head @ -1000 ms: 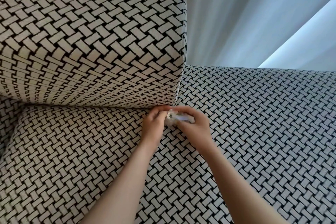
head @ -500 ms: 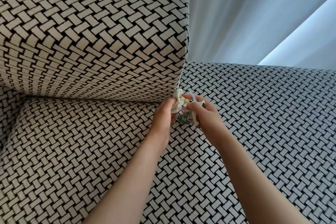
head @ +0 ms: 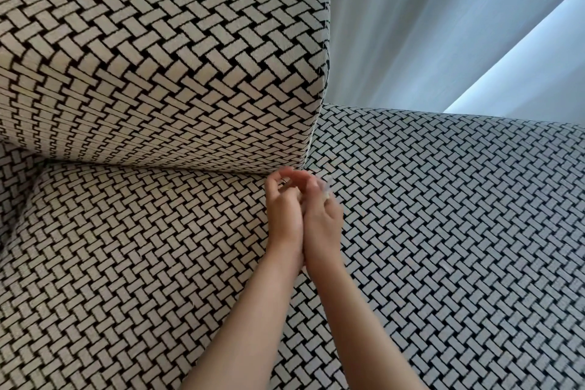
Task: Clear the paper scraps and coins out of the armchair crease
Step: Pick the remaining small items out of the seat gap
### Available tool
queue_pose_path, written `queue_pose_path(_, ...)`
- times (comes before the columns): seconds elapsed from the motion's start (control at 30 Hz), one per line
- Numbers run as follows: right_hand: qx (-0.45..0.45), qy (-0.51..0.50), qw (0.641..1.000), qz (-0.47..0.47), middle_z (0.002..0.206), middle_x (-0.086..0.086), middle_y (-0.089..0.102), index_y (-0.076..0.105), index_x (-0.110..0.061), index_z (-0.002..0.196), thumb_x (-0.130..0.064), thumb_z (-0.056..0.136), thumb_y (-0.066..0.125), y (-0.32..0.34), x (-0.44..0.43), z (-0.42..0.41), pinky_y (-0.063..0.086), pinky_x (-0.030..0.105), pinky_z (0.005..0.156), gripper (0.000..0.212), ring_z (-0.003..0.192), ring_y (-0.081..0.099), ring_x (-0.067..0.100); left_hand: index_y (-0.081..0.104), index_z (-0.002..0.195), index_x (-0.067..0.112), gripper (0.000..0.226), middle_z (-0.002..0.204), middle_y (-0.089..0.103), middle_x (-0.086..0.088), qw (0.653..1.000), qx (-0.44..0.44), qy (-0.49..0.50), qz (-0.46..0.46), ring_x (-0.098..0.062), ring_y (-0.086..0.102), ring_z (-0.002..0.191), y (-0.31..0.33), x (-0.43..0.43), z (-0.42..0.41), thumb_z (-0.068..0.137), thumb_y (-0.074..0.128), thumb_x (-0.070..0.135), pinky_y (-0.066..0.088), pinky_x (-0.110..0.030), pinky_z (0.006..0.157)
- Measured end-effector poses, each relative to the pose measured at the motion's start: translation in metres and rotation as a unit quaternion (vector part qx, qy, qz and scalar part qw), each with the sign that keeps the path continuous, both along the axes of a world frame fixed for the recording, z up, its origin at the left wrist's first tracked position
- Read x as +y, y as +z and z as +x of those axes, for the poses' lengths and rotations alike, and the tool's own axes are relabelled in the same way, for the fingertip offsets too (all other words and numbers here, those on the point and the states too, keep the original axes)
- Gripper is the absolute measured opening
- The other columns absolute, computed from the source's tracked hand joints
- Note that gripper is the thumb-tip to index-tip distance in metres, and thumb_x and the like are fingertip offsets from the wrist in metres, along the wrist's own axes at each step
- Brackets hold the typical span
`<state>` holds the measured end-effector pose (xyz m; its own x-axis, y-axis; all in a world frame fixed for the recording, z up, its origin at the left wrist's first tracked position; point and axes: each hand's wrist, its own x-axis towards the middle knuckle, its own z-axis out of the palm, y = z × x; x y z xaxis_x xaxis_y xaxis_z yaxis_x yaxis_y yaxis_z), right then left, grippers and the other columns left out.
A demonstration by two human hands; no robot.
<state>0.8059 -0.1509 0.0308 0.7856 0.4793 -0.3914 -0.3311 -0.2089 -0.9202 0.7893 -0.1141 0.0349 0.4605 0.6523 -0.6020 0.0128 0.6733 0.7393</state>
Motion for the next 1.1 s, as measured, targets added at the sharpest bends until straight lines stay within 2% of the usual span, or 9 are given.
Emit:
queue_pose_path(0.1, -0.179, 0.138, 0.971, -0.080, 0.120, 0.003, 0.062, 0.060, -0.020, 0.118, -0.060, 0.088, 0.008, -0.014, -0.005, -0.010, 0.018, 0.012, 0.108, 0.072, 0.119, 0.049, 0.006, 0.057, 0.097, 0.022, 0.020, 0.091, 0.066, -0.006, 0.997, -0.035, -0.026, -0.063, -0.021, 0.066, 0.083, -0.002, 0.009, -0.011, 0.095, 0.037, 0.025, 0.054, -0.032, 0.077)
queue_pose_path(0.17, -0.293, 0.215, 0.910, -0.200, 0.153, -0.004, 0.022, 0.045, -0.027, 0.135, -0.059, 0.080, -0.009, -0.016, -0.007, -0.009, -0.022, 0.023, 0.110, 0.083, 0.143, 0.002, 0.006, 0.058, 0.101, 0.020, 0.025, 0.108, 0.067, -0.010, 0.995, -0.003, -0.046, -0.084, -0.024, 0.066, 0.098, -0.010, 0.011, -0.019, 0.092, 0.043, 0.038, 0.050, -0.038, 0.092)
queue_pose_path(0.23, -0.365, 0.245, 0.862, -0.251, 0.156, -0.003, 0.002, 0.045, -0.029, 0.135, -0.056, 0.080, -0.012, -0.014, -0.011, -0.009, -0.028, 0.035, 0.108, 0.083, 0.141, -0.017, 0.006, 0.060, 0.101, 0.014, 0.020, 0.109, 0.066, -0.016, 0.997, 0.022, -0.023, -0.071, -0.025, 0.067, 0.098, -0.018, 0.011, -0.023, 0.090, 0.052, 0.029, 0.052, -0.037, 0.089)
queue_pose_path(0.33, -0.379, 0.229, 0.867, -0.227, 0.156, -0.001, 0.009, 0.051, -0.029, 0.129, -0.061, 0.084, -0.008, -0.017, -0.025, -0.013, -0.019, 0.038, 0.113, 0.080, 0.143, -0.007, 0.010, 0.055, 0.083, 0.014, 0.007, 0.078, 0.065, -0.006, 0.998, 0.060, 0.004, -0.032, -0.014, 0.062, 0.061, -0.014, 0.015, -0.024, 0.085, 0.062, 0.011, 0.050, -0.023, 0.052)
queue_pose_path(0.47, -0.277, 0.134, 0.915, -0.261, 0.153, -0.001, 0.014, 0.032, -0.025, 0.141, -0.056, 0.089, 0.035, -0.025, -0.050, -0.009, 0.014, 0.039, 0.117, 0.060, 0.141, 0.010, 0.013, 0.052, 0.090, 0.025, 0.031, 0.086, 0.053, 0.000, 0.993, 0.100, -0.018, 0.061, -0.008, 0.043, 0.053, -0.009, 0.024, -0.021, 0.081, 0.058, -0.004, 0.031, -0.013, 0.035)
queue_pose_path(0.57, -0.280, 0.220, 0.901, -0.246, 0.153, -0.011, 0.005, 0.013, -0.019, 0.148, -0.041, 0.088, 0.056, -0.042, -0.062, -0.010, -0.003, 0.022, 0.116, 0.077, 0.141, -0.003, 0.001, 0.052, 0.109, 0.024, 0.043, 0.101, 0.051, 0.000, 0.990, 0.111, -0.017, 0.085, -0.011, 0.051, 0.071, -0.012, 0.032, -0.024, 0.081, 0.055, -0.008, 0.035, -0.013, 0.039)
queue_pose_path(0.77, -0.381, 0.066, 0.905, -0.175, 0.123, 0.004, 0.061, 0.063, -0.007, 0.117, -0.002, 0.083, 0.063, -0.065, -0.063, -0.018, 0.035, 0.023, 0.106, 0.035, 0.118, 0.055, 0.016, 0.055, 0.115, 0.022, 0.027, 0.091, 0.060, 0.002, 0.985, 0.121, -0.068, 0.103, -0.005, 0.053, 0.064, -0.015, 0.021, -0.034, 0.092, 0.052, 0.008, 0.041, -0.011, 0.042)
queue_pose_path(0.93, -0.373, 0.003, 0.915, -0.155, 0.084, 0.006, 0.072, 0.074, -0.004, 0.085, 0.009, 0.073, 0.066, -0.055, -0.052, -0.004, 0.045, 0.004, 0.079, 0.020, 0.075, 0.066, 0.013, 0.061, 0.110, 0.022, 0.032, 0.107, 0.050, -0.001, 0.821, 0.307, -0.299, 0.378, -0.015, 0.052, 0.085, -0.027, 0.014, -0.032, 0.080, 0.068, 0.027, 0.046, -0.023, 0.065)
queue_pose_path(1.1, -0.049, -0.174, 0.983, -0.039, 0.078, -0.005, 0.069, 0.072, -0.009, 0.085, 0.000, 0.080, 0.067, -0.030, -0.039, 0.011, 0.052, 0.011, 0.072, 0.012, 0.070, 0.064, -0.001, 0.063, 0.100, 0.013, 0.019, 0.109, 0.052, -0.003, 0.767, 0.322, -0.302, 0.466, -0.008, 0.041, 0.088, -0.029, 0.013, -0.023, 0.085, 0.063, 0.024, 0.035, -0.018, 0.073)
